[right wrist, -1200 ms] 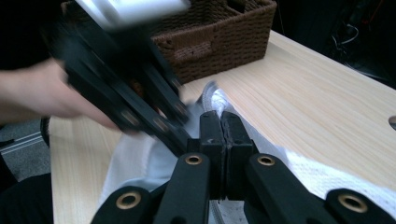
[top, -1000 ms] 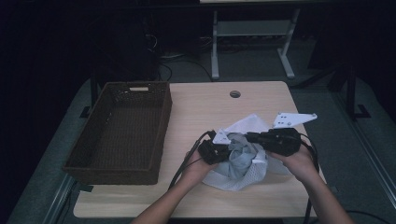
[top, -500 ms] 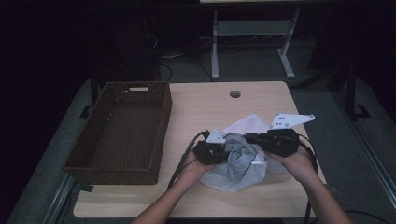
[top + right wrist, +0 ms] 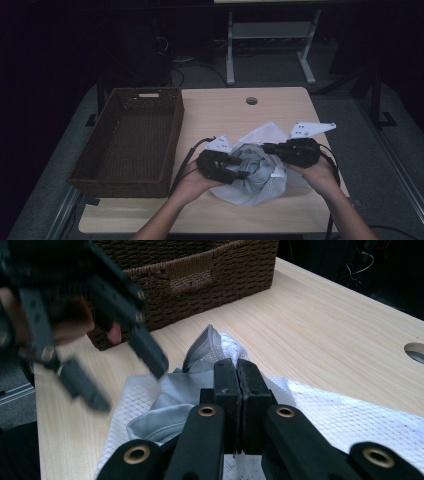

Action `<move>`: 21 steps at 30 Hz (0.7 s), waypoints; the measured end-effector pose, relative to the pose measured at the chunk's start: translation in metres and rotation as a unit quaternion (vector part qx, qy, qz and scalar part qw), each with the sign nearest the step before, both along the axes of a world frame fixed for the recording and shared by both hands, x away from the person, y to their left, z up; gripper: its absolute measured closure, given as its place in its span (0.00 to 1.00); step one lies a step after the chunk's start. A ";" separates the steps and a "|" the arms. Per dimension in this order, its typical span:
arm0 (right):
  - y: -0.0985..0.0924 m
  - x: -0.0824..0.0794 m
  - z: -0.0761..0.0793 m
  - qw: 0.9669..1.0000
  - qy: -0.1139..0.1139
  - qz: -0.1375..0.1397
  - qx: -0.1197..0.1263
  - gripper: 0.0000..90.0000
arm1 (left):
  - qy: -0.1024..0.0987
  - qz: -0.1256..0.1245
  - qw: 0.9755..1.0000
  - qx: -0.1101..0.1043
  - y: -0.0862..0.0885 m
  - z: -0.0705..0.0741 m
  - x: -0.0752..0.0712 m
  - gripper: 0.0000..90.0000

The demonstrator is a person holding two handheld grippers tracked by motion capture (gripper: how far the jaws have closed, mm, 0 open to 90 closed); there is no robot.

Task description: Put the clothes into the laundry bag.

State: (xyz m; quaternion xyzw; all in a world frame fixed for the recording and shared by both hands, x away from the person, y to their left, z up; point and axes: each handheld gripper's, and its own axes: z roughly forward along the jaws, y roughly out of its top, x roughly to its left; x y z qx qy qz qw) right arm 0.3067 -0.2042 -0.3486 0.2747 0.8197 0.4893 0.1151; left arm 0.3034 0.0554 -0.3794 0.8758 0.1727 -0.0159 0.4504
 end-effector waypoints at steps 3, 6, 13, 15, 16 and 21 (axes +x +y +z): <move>0.000 0.000 -0.001 1.000 0.001 0.000 0.000 0.98 | 0.002 0.005 1.000 0.012 -0.013 -0.014 -0.002 0.48; 0.000 -0.001 -0.001 1.000 0.002 0.001 0.000 0.98 | 0.000 0.011 0.999 0.030 -0.021 -0.025 0.001 0.77; 0.001 -0.002 0.001 1.000 0.000 0.003 0.002 0.98 | -0.057 0.083 0.995 -0.009 -0.024 -0.010 0.019 0.97; 0.002 -0.002 0.002 1.000 -0.002 0.003 0.002 0.98 | -0.082 0.107 0.991 0.003 -0.028 -0.008 0.024 0.97; 0.002 -0.003 0.002 1.000 -0.004 0.003 0.001 0.98 | -0.090 0.118 0.989 0.010 -0.030 -0.010 0.027 0.97; -0.001 -0.001 0.001 1.000 -0.001 -0.007 0.001 0.98 | -0.090 0.142 0.985 0.043 -0.039 -0.027 0.034 0.88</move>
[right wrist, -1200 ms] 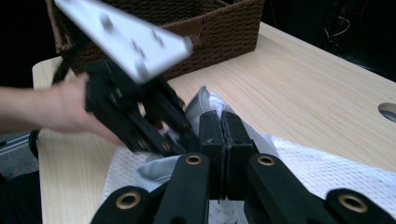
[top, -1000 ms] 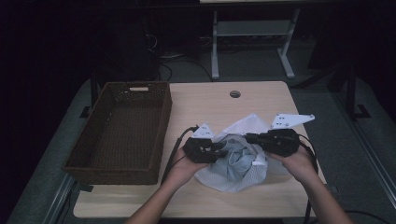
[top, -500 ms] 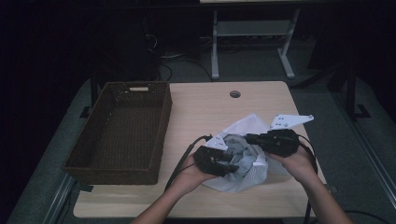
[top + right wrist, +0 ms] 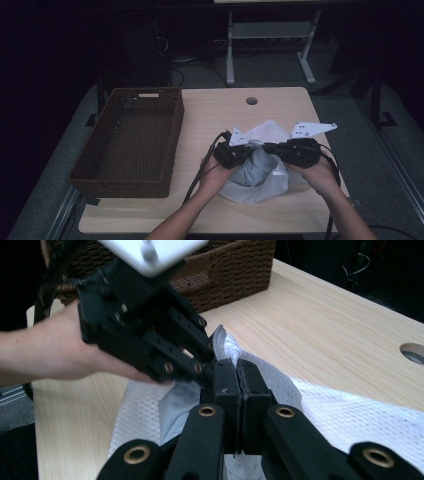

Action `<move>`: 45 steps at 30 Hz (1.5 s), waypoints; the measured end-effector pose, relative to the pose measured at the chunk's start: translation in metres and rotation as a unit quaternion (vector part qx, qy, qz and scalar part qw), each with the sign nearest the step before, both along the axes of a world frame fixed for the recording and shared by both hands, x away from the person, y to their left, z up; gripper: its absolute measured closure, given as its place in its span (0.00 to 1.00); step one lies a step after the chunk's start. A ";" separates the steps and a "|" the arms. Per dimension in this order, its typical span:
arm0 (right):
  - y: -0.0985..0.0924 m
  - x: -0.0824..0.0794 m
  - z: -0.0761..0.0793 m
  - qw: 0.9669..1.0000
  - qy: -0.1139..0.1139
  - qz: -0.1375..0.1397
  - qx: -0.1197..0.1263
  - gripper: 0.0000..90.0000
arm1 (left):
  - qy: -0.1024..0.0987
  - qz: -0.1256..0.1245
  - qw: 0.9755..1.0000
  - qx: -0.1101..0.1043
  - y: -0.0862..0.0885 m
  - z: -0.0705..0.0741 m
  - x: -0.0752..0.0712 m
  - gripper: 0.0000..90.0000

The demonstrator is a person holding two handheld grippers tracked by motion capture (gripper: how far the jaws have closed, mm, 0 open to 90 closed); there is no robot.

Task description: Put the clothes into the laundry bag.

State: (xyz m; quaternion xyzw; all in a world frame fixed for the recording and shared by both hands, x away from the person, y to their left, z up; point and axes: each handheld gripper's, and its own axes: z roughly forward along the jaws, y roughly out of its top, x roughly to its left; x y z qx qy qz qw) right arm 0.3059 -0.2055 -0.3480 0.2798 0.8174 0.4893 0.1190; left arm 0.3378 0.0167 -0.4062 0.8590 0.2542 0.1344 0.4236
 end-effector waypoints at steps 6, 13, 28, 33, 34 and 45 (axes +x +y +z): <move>-0.003 0.002 -0.003 1.000 0.002 -0.005 -0.001 0.98 | 0.013 -0.015 0.999 -0.035 0.016 0.014 -0.009 0.66; -0.003 0.002 -0.004 1.000 0.003 -0.005 -0.005 0.98 | 0.049 -0.055 0.997 -0.015 0.042 0.015 -0.039 0.51; 0.005 0.003 -0.011 1.000 0.010 0.002 -0.015 0.98 | 0.075 -0.043 0.995 0.039 0.047 -0.022 -0.028 0.94; 0.004 0.004 -0.011 1.000 0.007 -0.004 -0.015 0.98 | 0.032 -0.030 0.999 -0.021 0.061 0.019 -0.031 0.95; 0.004 0.005 -0.010 1.000 0.006 -0.005 -0.015 0.98 | 0.020 -0.029 0.999 -0.029 0.063 0.026 -0.032 0.95; 0.022 -0.003 -0.007 0.999 -0.016 0.006 -0.042 0.98 | -0.032 -0.038 0.997 -0.064 0.067 0.056 -0.039 0.94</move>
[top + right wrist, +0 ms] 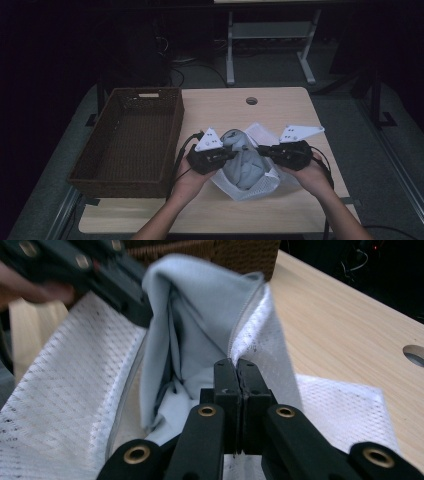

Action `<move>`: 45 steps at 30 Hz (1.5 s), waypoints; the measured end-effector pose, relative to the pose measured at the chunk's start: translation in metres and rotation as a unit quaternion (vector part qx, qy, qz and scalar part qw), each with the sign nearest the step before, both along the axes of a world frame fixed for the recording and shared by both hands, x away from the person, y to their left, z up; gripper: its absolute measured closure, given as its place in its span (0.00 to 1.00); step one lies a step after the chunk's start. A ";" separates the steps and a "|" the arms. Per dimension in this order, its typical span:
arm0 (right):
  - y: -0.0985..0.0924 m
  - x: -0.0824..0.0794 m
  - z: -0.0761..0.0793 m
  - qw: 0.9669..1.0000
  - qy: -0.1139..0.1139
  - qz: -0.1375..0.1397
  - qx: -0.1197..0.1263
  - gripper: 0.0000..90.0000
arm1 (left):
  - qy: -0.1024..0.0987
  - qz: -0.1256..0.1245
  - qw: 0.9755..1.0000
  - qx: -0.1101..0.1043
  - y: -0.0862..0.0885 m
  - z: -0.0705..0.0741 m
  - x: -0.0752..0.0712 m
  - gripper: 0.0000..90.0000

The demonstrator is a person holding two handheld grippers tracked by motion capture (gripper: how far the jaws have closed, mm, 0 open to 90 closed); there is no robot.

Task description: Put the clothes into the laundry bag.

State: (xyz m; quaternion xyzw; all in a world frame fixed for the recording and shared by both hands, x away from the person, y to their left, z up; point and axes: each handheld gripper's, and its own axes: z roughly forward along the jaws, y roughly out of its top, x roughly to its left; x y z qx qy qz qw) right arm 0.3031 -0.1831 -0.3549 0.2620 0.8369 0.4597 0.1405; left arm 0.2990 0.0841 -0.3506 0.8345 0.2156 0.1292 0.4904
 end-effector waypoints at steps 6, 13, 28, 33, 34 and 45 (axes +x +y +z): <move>0.011 0.001 -0.019 0.999 0.025 0.015 -0.016 0.98 | 0.014 0.043 0.999 -0.025 0.031 0.000 0.010 0.90; 0.023 0.003 -0.030 0.998 0.041 0.028 -0.024 0.98 | 0.054 0.011 0.998 0.011 0.039 -0.006 0.002 0.63; 0.012 -0.002 -0.038 0.998 0.055 0.020 -0.017 0.98 | 0.098 -0.028 0.987 0.122 -0.030 -0.100 0.009 0.66; 0.004 0.008 -0.045 0.998 0.051 -0.005 -0.024 0.98 | 0.072 0.010 0.990 0.121 -0.052 -0.106 0.032 0.76; 0.002 0.013 -0.044 0.999 0.045 -0.012 -0.024 0.98 | 0.067 0.017 0.990 0.119 -0.057 -0.107 0.038 0.77; -0.033 0.043 -0.038 0.997 0.025 -0.067 0.008 0.98 | 0.065 0.027 0.997 0.036 -0.046 -0.076 0.051 0.91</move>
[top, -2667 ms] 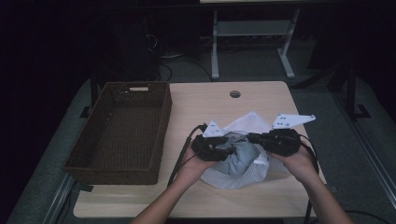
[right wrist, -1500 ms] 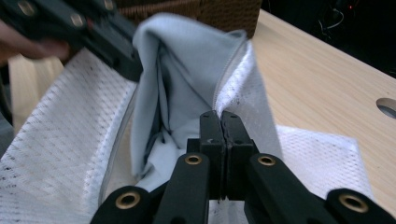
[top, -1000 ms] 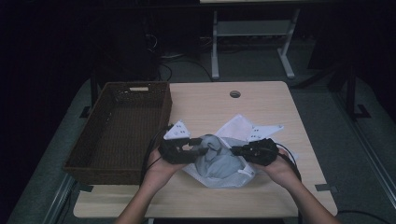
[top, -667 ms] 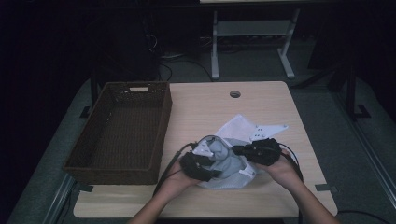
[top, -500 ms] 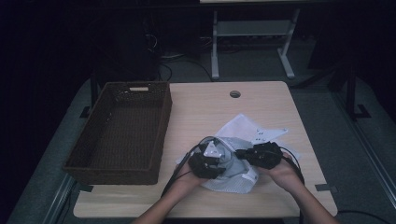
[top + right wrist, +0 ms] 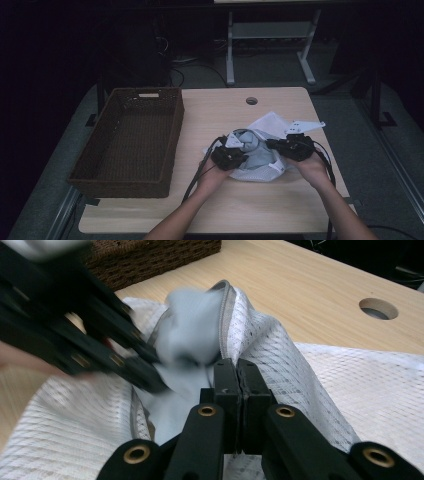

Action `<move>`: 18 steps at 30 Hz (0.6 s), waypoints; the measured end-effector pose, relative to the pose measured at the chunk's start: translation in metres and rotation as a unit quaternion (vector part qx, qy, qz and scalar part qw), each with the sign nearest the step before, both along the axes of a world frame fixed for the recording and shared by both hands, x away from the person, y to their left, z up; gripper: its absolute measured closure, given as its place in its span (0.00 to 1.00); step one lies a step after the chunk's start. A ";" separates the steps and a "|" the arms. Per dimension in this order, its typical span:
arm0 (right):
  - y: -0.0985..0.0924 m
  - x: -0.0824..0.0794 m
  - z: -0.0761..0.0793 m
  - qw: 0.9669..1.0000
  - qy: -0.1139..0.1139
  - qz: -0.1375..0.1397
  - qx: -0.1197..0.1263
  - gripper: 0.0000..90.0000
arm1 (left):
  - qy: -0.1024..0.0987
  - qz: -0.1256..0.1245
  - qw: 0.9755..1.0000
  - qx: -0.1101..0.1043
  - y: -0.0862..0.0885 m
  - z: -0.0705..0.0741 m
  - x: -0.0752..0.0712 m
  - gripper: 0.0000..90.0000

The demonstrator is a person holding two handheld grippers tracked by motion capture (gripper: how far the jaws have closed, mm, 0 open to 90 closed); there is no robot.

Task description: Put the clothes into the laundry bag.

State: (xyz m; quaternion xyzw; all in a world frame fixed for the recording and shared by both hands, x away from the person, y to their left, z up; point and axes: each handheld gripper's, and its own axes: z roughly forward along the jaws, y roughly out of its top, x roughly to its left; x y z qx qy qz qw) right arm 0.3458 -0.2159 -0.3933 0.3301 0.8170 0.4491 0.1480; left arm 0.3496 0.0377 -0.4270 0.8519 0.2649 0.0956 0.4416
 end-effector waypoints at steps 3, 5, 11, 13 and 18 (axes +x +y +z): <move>0.001 -0.002 0.003 1.000 -0.007 0.002 0.003 0.98 | -0.032 -0.006 0.999 -0.029 0.016 0.029 -0.011 0.92; 0.002 -0.005 0.006 1.000 -0.012 0.005 0.006 0.98 | -0.052 -0.008 0.997 -0.050 0.028 0.046 -0.019 0.94; 0.010 -0.011 0.016 1.000 -0.024 0.015 0.006 0.98 | -0.069 -0.019 0.994 -0.085 0.047 0.078 -0.027 0.96; 0.013 -0.012 0.017 0.999 -0.026 0.021 0.005 0.98 | -0.063 -0.024 0.996 -0.051 0.042 0.073 -0.026 0.89; 0.015 -0.018 0.018 0.999 -0.023 0.032 0.002 0.98 | -0.013 -0.041 0.999 -0.002 0.025 0.047 -0.022 0.61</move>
